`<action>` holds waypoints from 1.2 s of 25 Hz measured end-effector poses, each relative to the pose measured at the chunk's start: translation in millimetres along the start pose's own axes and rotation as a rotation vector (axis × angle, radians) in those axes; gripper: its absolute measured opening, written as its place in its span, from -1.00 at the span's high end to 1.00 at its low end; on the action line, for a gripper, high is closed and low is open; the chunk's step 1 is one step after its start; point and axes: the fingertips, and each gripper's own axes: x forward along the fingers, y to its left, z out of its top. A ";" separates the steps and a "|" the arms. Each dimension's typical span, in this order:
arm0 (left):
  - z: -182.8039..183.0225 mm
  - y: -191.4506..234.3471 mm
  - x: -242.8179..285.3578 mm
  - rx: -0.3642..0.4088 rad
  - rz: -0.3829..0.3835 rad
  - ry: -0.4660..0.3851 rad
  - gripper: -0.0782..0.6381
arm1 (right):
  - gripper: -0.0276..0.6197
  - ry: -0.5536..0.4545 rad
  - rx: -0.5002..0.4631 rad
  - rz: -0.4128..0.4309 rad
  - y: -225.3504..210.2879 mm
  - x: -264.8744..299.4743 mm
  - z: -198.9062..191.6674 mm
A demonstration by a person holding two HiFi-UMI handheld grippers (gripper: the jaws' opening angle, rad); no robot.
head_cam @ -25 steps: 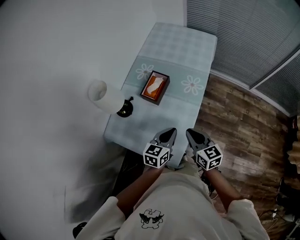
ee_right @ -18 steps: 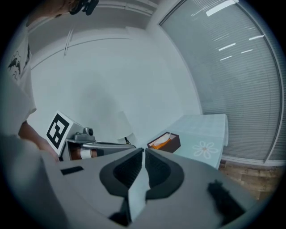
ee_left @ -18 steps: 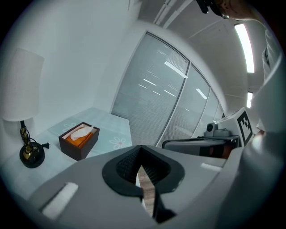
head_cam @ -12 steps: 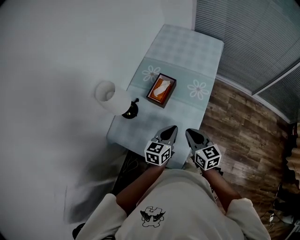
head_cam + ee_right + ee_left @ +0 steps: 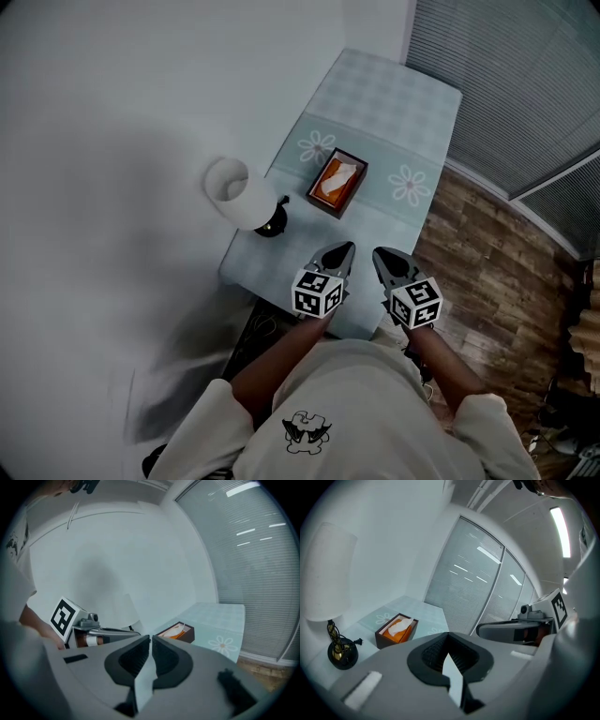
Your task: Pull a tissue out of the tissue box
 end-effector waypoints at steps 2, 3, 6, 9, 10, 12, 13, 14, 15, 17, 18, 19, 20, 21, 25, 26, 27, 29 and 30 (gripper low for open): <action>7.6 13.7 5.0 0.001 0.009 -0.005 0.77 | 0.89 0.009 -0.020 0.007 -4.7 15.4 4.8; 11.4 22.1 7.9 0.002 0.015 -0.006 0.77 | 0.89 0.016 -0.033 0.012 -7.5 25.4 7.1; 18.8 50.3 19.8 0.017 0.039 0.004 0.77 | 0.89 0.053 -0.085 0.026 -19.1 59.8 10.2; 20.0 78.1 37.0 0.023 0.055 0.037 0.77 | 0.89 0.096 -0.122 0.030 -37.2 94.2 11.0; 21.0 87.4 43.1 0.029 0.062 0.045 0.77 | 0.89 0.109 -0.128 0.030 -44.6 105.9 11.5; 22.6 105.1 54.8 0.043 0.077 0.059 0.77 | 0.89 0.136 -0.137 0.024 -60.9 128.9 10.6; 22.8 112.9 60.5 0.045 0.083 0.065 0.77 | 0.89 0.149 -0.140 0.019 -69.3 139.9 9.1; 22.3 119.8 65.9 0.048 0.086 0.072 0.77 | 0.89 0.163 -0.142 0.015 -77.3 150.4 7.3; 21.4 125.7 71.0 0.051 0.088 0.081 0.77 | 0.89 0.177 -0.143 0.012 -84.7 160.3 5.1; 19.3 136.0 81.1 0.056 0.088 0.100 0.77 | 0.86 0.210 -0.142 0.012 -98.7 179.7 -0.2; 18.9 140.9 86.7 0.053 0.088 0.108 0.77 | 0.73 0.225 -0.139 0.013 -106.1 189.5 -2.3; 18.8 145.9 92.9 0.046 0.089 0.115 0.77 | 0.63 0.238 -0.135 0.012 -114.1 199.0 -3.7; 18.8 150.6 99.5 0.037 0.091 0.122 0.77 | 0.63 0.248 -0.132 0.008 -122.1 207.8 -4.3; 18.9 154.8 106.3 0.031 0.094 0.129 0.77 | 0.61 0.256 -0.130 0.003 -129.6 215.8 -4.4; 21.9 168.7 129.2 0.002 0.106 0.142 0.77 | 0.57 0.287 -0.121 -0.006 -148.1 240.6 -6.6; 22.3 171.9 132.9 -0.007 0.110 0.144 0.77 | 0.56 0.300 -0.121 -0.006 -149.8 245.2 -9.2; 22.1 175.1 136.3 -0.010 0.116 0.149 0.77 | 0.54 0.313 -0.122 -0.006 -151.4 249.3 -12.1; 21.6 180.2 141.6 -0.007 0.126 0.159 0.77 | 0.52 0.328 -0.118 -0.010 -155.4 256.1 -16.3; 21.8 181.5 143.7 -0.008 0.128 0.161 0.77 | 0.52 0.332 -0.114 -0.012 -157.4 258.7 -17.1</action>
